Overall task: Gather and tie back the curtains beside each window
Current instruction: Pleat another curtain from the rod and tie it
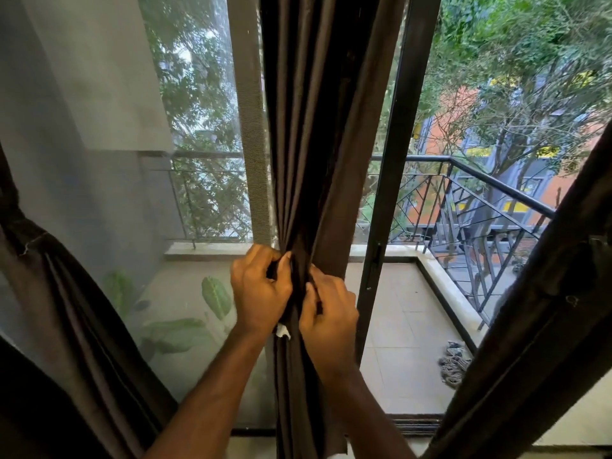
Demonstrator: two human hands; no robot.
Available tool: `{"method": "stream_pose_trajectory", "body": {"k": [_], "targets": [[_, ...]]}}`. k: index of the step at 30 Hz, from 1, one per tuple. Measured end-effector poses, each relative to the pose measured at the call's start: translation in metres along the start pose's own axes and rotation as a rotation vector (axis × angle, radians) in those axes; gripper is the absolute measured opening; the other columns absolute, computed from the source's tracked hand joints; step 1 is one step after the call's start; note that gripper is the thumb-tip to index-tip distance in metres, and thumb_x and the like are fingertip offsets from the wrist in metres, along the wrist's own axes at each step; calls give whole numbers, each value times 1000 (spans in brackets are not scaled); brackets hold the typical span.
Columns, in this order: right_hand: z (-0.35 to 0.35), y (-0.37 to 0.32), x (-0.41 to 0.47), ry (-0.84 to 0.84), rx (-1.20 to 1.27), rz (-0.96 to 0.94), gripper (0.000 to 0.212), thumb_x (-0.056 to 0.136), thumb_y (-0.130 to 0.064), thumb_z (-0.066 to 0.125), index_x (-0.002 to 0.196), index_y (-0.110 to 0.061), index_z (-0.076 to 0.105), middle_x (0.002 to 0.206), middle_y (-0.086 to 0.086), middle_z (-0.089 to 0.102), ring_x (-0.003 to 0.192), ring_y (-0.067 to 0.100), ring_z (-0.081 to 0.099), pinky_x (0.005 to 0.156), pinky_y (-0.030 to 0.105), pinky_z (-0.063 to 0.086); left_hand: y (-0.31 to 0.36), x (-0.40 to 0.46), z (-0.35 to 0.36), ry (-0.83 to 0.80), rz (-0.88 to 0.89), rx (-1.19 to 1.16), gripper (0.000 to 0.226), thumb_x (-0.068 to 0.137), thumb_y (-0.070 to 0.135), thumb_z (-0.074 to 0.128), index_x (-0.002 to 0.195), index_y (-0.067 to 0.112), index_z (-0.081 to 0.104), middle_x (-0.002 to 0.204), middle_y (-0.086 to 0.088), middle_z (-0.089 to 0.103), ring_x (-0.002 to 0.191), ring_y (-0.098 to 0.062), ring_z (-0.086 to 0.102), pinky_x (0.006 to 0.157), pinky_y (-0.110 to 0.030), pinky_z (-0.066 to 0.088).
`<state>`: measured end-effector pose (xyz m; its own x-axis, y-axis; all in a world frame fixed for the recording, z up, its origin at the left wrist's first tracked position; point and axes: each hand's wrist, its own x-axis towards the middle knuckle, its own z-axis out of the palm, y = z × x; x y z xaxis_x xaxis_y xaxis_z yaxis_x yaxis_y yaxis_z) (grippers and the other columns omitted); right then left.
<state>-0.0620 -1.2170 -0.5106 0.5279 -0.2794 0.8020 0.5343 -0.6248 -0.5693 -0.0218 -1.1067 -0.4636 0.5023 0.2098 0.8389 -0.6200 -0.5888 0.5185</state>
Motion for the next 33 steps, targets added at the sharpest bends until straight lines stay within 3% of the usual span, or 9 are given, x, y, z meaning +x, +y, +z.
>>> {"method": "stream_pose_trajectory", "body": {"k": [5,10,15,18,21,23,26,29,33], "targets": [[9,1,5,-30,-18,-43,30,102,-21,52,116,-7,75,101,1,69,84,12,65,74,27,50,15,-13,6,-72,-105,-214,19,89,4,70,71,6,64,69,2,59,66,-6,55,60,-23,43],[8,0,2,-70,-58,-102,27,101,-17,52,107,-6,75,100,4,68,82,12,63,76,27,48,21,-14,-1,-130,-148,-314,12,86,4,76,75,6,71,75,2,66,73,-9,64,67,-21,50],[9,4,1,-150,28,-114,21,96,-13,57,102,-7,77,100,3,67,87,15,64,76,41,53,17,-9,-7,-110,-137,-268,19,80,5,82,70,9,66,71,2,64,68,-7,61,64,-21,49],[-9,8,8,-50,198,71,18,94,-13,67,110,-16,75,110,-1,65,105,15,62,89,33,54,7,-5,-13,-102,-130,-255,17,83,12,77,72,5,66,70,0,64,67,-13,60,63,-31,49],[-22,26,29,86,262,415,32,93,-17,74,123,-25,64,123,-5,60,117,12,58,94,20,50,-1,-6,-19,-99,-164,-274,17,84,15,76,73,5,68,69,-3,65,66,-22,60,63,-39,50],[-25,38,46,-53,445,639,44,95,-21,71,133,-33,53,130,-11,58,119,7,58,88,13,49,-4,-6,-20,-104,-183,-287,17,85,15,76,74,5,68,69,-4,65,66,-24,60,63,-42,50],[-24,50,52,-237,568,650,36,97,-19,67,130,-32,59,119,-15,70,112,6,68,89,18,56,-4,-5,-19,-117,-160,-289,18,85,15,76,73,4,67,69,-4,64,67,-25,60,63,-43,50],[-23,50,48,-118,382,639,17,94,-23,72,111,-24,73,105,-9,76,101,11,72,93,36,61,-4,-4,-19,-78,-135,-263,21,84,11,76,69,4,63,68,-4,60,65,-23,57,62,-42,47],[-29,29,29,165,248,514,13,91,-15,76,100,-23,72,95,-3,72,90,9,69,85,32,61,-6,-3,-16,-7,-139,-218,25,85,9,74,66,5,58,66,-4,55,64,-22,54,60,-41,46]]}}
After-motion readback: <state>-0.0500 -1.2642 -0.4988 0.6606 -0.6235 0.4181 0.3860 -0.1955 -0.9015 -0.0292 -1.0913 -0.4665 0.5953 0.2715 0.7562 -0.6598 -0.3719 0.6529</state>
